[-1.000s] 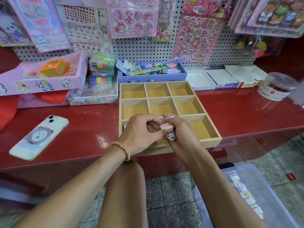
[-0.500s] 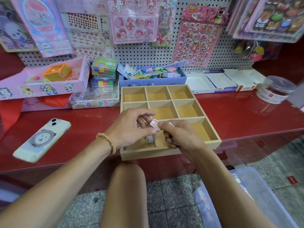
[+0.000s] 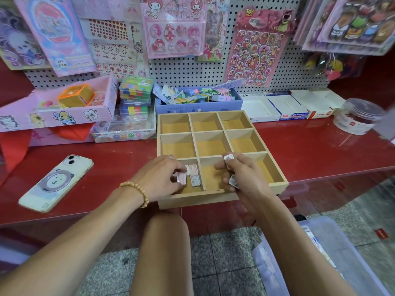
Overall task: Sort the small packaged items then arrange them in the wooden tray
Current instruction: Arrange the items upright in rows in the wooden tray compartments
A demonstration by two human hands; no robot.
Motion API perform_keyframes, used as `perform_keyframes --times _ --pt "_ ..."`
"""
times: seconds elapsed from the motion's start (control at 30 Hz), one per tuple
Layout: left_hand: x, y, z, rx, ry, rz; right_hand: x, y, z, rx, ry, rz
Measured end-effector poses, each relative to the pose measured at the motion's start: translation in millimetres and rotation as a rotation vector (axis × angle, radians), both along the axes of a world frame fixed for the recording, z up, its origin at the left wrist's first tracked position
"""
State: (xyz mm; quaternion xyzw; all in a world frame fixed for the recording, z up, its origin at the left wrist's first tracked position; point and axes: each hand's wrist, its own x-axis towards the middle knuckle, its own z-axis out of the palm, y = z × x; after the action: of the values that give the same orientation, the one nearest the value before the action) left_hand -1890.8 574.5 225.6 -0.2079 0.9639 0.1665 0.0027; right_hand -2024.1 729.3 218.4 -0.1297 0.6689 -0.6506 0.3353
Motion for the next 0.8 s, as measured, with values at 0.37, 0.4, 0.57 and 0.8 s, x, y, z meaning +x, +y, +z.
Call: perform_keyframes --times 0.37,0.4,0.57,0.8 --pt "-14 0 -17 -0.097 -0.014 -0.079 -5 5 -5 0.01 0.003 -0.04" --pt "-14 -1 -18 -0.097 -0.016 -0.081 -5 5 -5 0.01 0.008 -0.031" --pt "-13 -2 -15 -0.002 0.082 -0.014 -2 5 -5 0.002 0.008 -0.014" --pt "-15 20 6 0.25 0.471 -0.041 6 -6 -4 -0.005 0.029 0.11"
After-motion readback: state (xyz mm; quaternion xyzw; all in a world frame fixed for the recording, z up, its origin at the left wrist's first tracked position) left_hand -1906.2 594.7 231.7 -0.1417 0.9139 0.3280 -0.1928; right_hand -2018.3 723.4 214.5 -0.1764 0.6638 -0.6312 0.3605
